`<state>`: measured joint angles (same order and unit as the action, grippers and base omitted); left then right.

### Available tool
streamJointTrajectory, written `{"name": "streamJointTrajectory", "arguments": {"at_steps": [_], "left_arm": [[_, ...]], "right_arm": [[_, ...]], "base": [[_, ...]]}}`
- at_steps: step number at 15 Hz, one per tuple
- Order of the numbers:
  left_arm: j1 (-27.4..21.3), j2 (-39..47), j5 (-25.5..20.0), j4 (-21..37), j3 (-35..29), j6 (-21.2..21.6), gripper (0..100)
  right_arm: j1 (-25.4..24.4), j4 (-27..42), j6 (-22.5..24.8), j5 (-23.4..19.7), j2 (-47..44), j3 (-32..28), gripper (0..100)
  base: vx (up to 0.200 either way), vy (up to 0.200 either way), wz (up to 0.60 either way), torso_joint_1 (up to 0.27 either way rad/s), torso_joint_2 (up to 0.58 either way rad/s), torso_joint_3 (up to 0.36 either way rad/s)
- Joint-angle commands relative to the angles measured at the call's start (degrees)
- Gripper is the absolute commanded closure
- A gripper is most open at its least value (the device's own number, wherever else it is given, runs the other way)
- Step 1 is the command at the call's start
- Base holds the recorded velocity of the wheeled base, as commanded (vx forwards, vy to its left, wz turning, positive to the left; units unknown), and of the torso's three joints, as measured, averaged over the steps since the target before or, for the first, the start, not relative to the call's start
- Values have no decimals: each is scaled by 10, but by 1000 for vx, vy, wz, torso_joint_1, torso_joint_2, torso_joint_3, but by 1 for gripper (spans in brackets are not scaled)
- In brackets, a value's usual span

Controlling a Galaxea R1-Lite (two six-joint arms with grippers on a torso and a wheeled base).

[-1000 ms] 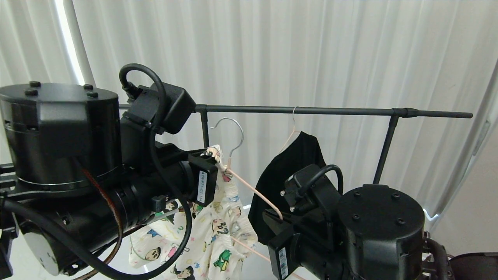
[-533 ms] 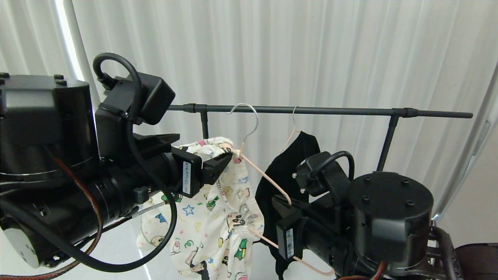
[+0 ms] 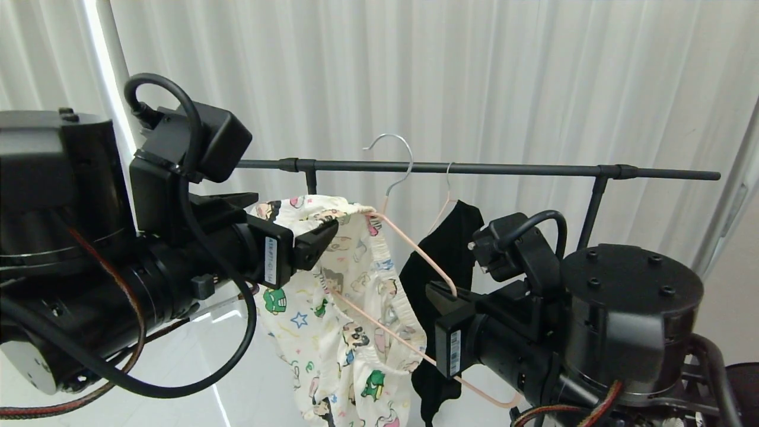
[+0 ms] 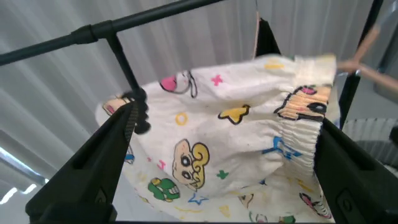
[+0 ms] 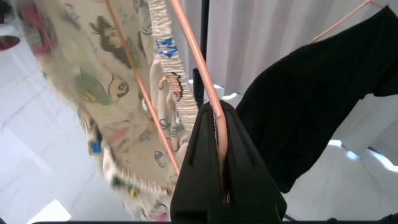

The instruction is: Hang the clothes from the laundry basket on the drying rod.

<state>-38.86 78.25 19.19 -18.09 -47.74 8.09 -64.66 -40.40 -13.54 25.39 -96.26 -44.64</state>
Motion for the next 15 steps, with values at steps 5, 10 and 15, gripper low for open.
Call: {"name": "streamJointTrajectory", "arguments": {"at_steps": [5,10,15], "left_arm": [[-46,0,-1,-1,44,18,0],[-85,-98,-17,-18,173,20,0],[19,-151,-161,-18,176,105,0]], "right_arm": [[1,-26,1,23,15,-2,100],[29,-25,6,19,49,17,100],[8,-22,35,7,136,137,100]], "base": [[0,0,0,0,0,0],[0,0,0,0,0,0],[0,0,0,0,0,0]]}}
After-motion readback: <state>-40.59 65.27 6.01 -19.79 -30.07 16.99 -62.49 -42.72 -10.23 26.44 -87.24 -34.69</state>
